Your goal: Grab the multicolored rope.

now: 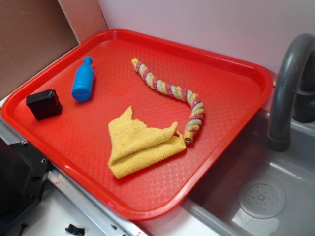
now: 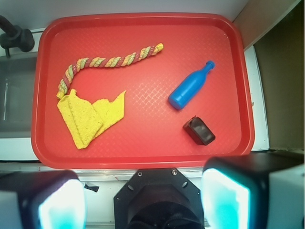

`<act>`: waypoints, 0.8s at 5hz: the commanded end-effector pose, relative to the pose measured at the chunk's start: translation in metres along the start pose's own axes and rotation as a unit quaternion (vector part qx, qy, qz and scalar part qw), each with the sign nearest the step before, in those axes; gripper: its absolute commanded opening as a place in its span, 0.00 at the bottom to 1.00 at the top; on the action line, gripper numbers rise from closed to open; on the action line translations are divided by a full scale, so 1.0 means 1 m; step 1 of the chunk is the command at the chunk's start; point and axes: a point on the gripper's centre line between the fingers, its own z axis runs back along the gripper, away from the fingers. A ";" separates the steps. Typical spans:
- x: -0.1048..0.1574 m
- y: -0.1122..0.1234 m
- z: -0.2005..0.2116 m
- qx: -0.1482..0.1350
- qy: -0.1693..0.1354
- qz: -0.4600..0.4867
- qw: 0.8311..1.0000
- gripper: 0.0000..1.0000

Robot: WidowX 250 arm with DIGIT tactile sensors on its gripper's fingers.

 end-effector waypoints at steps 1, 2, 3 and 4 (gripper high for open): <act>0.000 0.000 0.000 0.000 0.000 0.000 1.000 1.00; 0.012 -0.008 -0.017 0.039 -0.007 0.121 0.992 1.00; 0.025 -0.012 -0.038 0.034 -0.025 0.244 0.969 1.00; 0.052 -0.022 -0.069 0.035 -0.025 0.364 0.930 1.00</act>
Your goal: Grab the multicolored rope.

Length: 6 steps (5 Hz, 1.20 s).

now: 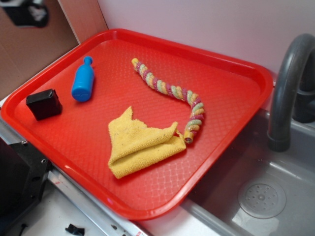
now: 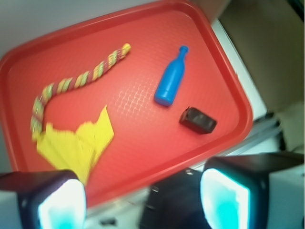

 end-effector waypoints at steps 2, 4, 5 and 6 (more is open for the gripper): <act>0.060 -0.053 -0.080 -0.030 -0.041 0.320 0.946 1.00; 0.093 -0.071 -0.134 -0.024 -0.027 0.365 0.930 1.00; 0.098 -0.078 -0.158 -0.039 0.004 0.368 0.929 1.00; 0.103 -0.086 -0.177 -0.026 0.016 0.348 0.937 1.00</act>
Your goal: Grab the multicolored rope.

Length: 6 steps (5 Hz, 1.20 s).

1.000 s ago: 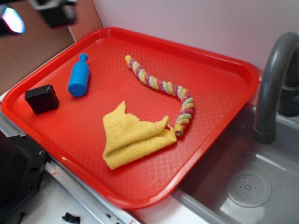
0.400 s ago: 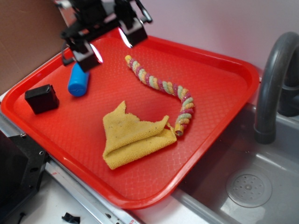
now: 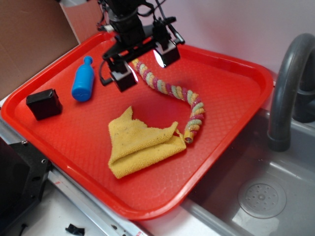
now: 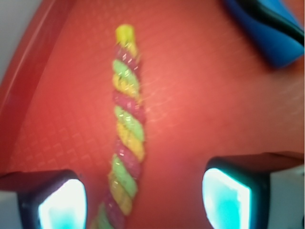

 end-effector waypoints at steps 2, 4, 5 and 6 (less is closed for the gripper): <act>0.003 -0.021 -0.023 0.017 0.006 -0.025 1.000 0.82; -0.002 -0.018 -0.020 0.028 -0.004 -0.041 0.999 0.00; -0.001 -0.020 -0.005 0.041 0.019 -0.164 0.985 0.00; -0.002 -0.022 0.034 0.057 0.033 -0.286 0.956 0.00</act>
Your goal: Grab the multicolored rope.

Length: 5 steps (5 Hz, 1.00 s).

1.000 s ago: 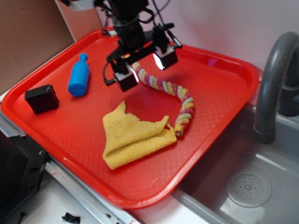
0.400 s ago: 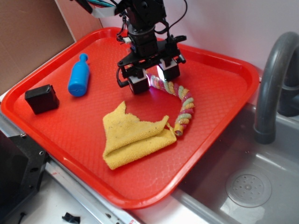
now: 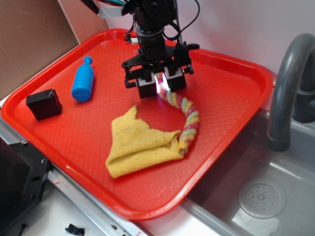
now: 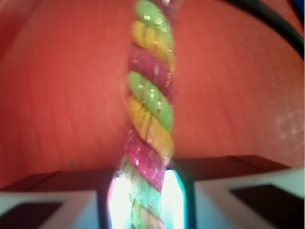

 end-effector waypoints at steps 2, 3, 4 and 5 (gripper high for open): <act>-0.014 0.027 0.148 -0.028 -0.008 -0.334 0.942 0.00; -0.021 0.047 0.180 -0.039 0.008 -0.391 0.919 0.00; -0.024 0.070 0.208 -0.065 -0.024 -0.407 0.911 0.00; -0.019 0.076 0.210 -0.060 -0.027 -0.400 0.914 0.00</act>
